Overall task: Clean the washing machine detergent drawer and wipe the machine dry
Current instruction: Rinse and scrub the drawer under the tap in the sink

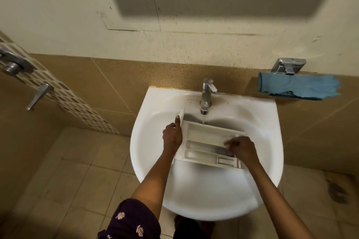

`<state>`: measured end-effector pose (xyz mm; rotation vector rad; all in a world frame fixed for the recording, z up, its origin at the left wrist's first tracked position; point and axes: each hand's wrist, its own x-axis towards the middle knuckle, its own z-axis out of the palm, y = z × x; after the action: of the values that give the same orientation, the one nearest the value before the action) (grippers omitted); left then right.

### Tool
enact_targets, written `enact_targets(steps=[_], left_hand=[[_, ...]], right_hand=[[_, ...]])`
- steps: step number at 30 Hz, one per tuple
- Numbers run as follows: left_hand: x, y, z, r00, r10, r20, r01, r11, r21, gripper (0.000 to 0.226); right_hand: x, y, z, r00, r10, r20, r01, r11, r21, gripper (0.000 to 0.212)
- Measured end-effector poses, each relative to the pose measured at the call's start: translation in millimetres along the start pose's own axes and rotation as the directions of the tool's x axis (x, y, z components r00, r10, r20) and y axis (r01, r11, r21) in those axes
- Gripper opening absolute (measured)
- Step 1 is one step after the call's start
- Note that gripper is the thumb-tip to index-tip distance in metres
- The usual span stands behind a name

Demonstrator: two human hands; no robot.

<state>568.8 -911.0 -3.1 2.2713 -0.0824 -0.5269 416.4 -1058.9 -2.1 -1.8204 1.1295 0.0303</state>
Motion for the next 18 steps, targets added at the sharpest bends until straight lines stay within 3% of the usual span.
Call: enact_targets(steps=[1, 2, 3, 4, 6, 9, 14, 18], left_hand=[[0, 0, 0, 1.0, 0.002, -0.001, -0.002, 1.0, 0.001, 0.068], [0, -1, 0, 1.0, 0.003, -0.002, -0.003, 1.0, 0.0, 0.068], [0, -1, 0, 1.0, 0.0, -0.001, 0.0, 1.0, -0.004, 0.068], [0, -1, 0, 1.0, -0.003, 0.0, 0.003, 1.0, -0.009, 0.068], [0, -1, 0, 1.0, -0.008, 0.004, 0.008, 1.0, -0.019, 0.067], [1, -1, 1, 1.0, -0.024, 0.005, 0.024, 0.999, -0.026, 0.068], [2, -1, 1, 0.999, -0.037, 0.01, 0.037, 0.999, -0.031, 0.068], [2, -1, 1, 0.999, -0.047, 0.011, 0.047, 0.999, -0.027, 0.067]], right_hand=[[2, -15, 2, 0.998, 0.029, 0.053, -0.045, 0.94, 0.339, 0.015], [7, -29, 6, 0.989, 0.057, 0.134, -0.129, 0.769, 0.626, 0.016], [14, -40, 11, 0.972, 0.063, 0.226, -0.22, 0.572, 0.79, 0.019], [20, -50, 17, 0.951, 0.055, 0.305, -0.299, 0.425, 0.854, 0.022], [31, -63, 28, 0.908, 0.055, 0.416, -0.414, 0.274, 0.868, 0.025], [40, -69, 40, 0.869, 0.075, 0.49, -0.495, 0.145, 0.857, 0.024], [46, -72, 47, 0.871, 0.087, 0.483, -0.488, 0.052, 0.871, 0.022], [49, -83, 52, 0.875, 0.189, 0.445, -0.457, 0.018, 0.89, 0.025]])
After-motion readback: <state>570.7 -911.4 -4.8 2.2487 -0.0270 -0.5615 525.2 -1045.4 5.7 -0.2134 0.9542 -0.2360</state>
